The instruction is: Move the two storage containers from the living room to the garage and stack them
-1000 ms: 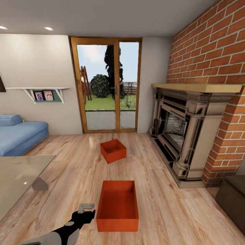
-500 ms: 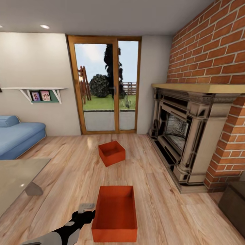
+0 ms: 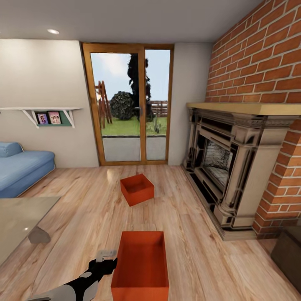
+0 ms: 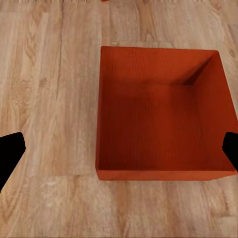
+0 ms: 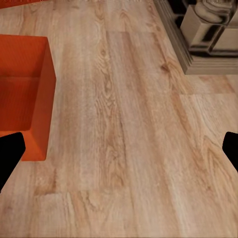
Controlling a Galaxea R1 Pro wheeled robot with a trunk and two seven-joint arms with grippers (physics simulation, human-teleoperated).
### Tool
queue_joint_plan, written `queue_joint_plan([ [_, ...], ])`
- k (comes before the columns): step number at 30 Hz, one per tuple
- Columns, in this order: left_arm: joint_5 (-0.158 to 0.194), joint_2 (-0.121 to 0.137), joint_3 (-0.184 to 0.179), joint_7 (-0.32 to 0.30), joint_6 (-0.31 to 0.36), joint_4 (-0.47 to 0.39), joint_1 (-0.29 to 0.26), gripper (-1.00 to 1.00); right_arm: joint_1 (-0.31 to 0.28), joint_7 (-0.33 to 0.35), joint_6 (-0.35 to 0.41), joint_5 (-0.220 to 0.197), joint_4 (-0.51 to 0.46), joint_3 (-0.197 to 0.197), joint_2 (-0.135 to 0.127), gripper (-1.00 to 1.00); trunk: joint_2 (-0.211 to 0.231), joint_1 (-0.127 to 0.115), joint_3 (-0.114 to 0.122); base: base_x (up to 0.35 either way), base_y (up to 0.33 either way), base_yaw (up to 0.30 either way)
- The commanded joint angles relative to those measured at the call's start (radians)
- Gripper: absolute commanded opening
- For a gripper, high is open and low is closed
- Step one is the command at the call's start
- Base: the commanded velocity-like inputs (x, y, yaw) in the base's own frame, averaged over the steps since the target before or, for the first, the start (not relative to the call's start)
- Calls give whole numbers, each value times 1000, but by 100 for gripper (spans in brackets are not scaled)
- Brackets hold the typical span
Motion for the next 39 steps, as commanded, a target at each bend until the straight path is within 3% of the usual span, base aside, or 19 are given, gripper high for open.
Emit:
queue_joint_plan([
  [1,-10,0,8,0,-6,4,-2,100,0,-4,-1,3,-1,0,0,100,-1,1,-1,290,0,0],
  [23,-10,1,9,0,-7,4,-2,100,0,-4,-1,4,-2,0,0,100,-1,1,-1,326,0,0],
  [39,-9,5,11,-2,-10,4,-2,100,0,-4,-1,3,-2,0,0,100,-1,1,-1,89,97,0],
])
